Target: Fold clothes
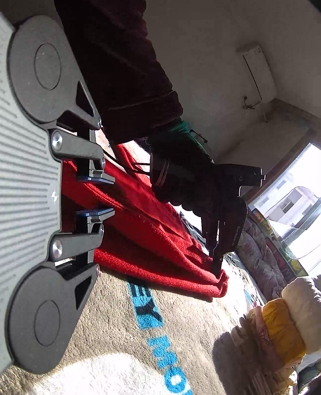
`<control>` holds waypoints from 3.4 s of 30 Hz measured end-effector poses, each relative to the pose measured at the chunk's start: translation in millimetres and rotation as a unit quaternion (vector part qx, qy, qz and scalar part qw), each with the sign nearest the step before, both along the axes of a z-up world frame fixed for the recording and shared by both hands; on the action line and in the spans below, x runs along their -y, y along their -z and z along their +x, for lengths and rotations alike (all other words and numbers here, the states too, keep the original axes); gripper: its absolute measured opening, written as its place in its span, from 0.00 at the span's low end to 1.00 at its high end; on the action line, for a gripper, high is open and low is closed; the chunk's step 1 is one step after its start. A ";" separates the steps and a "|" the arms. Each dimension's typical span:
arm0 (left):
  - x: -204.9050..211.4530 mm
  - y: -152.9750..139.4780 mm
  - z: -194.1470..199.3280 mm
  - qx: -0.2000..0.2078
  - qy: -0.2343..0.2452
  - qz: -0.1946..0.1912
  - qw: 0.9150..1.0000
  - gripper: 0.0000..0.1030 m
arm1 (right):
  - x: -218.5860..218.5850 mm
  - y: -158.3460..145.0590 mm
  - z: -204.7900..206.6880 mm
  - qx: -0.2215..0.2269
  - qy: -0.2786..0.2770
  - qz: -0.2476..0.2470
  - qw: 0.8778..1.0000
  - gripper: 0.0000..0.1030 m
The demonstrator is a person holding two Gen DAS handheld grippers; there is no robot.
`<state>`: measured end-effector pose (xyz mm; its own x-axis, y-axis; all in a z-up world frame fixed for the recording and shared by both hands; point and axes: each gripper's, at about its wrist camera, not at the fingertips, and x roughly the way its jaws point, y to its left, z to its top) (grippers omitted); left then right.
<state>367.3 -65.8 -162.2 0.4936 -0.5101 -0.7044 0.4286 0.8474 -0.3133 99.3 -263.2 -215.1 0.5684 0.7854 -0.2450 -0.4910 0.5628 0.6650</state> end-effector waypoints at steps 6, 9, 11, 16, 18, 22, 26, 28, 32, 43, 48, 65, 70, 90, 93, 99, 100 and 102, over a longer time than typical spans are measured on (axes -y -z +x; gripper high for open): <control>-14.8 3.2 1.0 -0.022 -0.027 -0.080 0.996 0.07 | 12.5 8.9 3.9 -0.051 0.015 0.016 0.998 0.16; -12.5 10.8 1.3 -0.027 -0.036 -0.064 0.997 0.07 | 18.0 17.4 4.5 -0.082 0.020 0.036 0.996 0.08; -9.1 16.1 0.6 -0.022 -0.036 -0.042 0.998 0.10 | 21.3 24.2 5.5 -0.105 0.023 0.048 0.993 0.07; -7.5 1.8 -7.4 0.007 -0.036 -0.004 0.999 0.15 | 19.8 24.8 2.6 -0.108 0.029 0.034 0.993 0.07; -8.9 -9.7 -15.3 0.033 -0.036 0.018 0.999 0.15 | 23.6 22.6 -3.0 -0.112 0.041 0.027 0.992 0.07; -13.1 -39.4 -45.5 0.091 -0.005 0.032 0.995 0.15 | 40.1 9.4 -25.7 -0.101 0.082 0.015 0.991 0.17; 2.6 -44.6 -63.5 0.116 0.051 0.055 0.990 0.15 | 28.1 -28.1 -47.2 0.062 0.108 -0.075 0.989 0.17; 13.6 -37.8 -65.0 0.118 0.070 0.077 0.987 0.15 | 3.8 -30.3 -40.9 0.104 0.083 -0.112 0.985 0.17; 28.5 8.5 -49.8 0.096 0.065 0.165 0.979 0.17 | -24.9 -7.1 -20.2 0.058 0.029 -0.141 0.988 0.20; 3.3 -14.7 -117.1 0.134 0.042 0.133 0.981 0.24 | -45.1 -15.5 -43.3 0.103 -0.023 -0.172 0.979 0.31; -3.2 -8.8 -180.2 0.123 0.050 0.114 0.985 0.25 | -55.5 -25.1 -66.4 0.126 -0.059 -0.197 0.970 0.36; -23.1 11.5 -280.8 0.118 -0.006 0.066 0.991 0.27 | 13.6 -30.8 -72.9 0.032 0.080 -0.116 0.989 0.38; -22.4 11.8 -316.5 0.138 0.002 0.056 0.989 0.27 | 22.1 -20.2 -63.6 0.012 0.114 -0.103 0.988 0.39; -0.4 44.4 -354.3 0.116 0.085 0.027 0.989 0.28 | 13.4 -13.3 -58.8 0.007 0.121 -0.112 0.986 0.39; 3.0 40.4 -363.6 0.128 0.111 0.043 0.985 0.28 | 15.2 -14.6 -58.7 0.007 0.125 -0.107 0.986 0.39; -14.2 26.7 -360.8 0.123 0.105 0.031 0.986 0.28 | 3.6 -21.5 -63.7 0.044 0.097 -0.123 0.987 0.38; -21.6 24.5 -359.4 0.117 0.102 0.028 0.988 0.28 | -1.4 -23.1 -65.1 0.054 0.086 -0.131 0.986 0.38; -39.9 17.5 -356.2 0.111 0.081 0.014 0.990 0.31 | -11.5 -22.5 -66.4 0.062 0.066 -0.155 0.984 0.38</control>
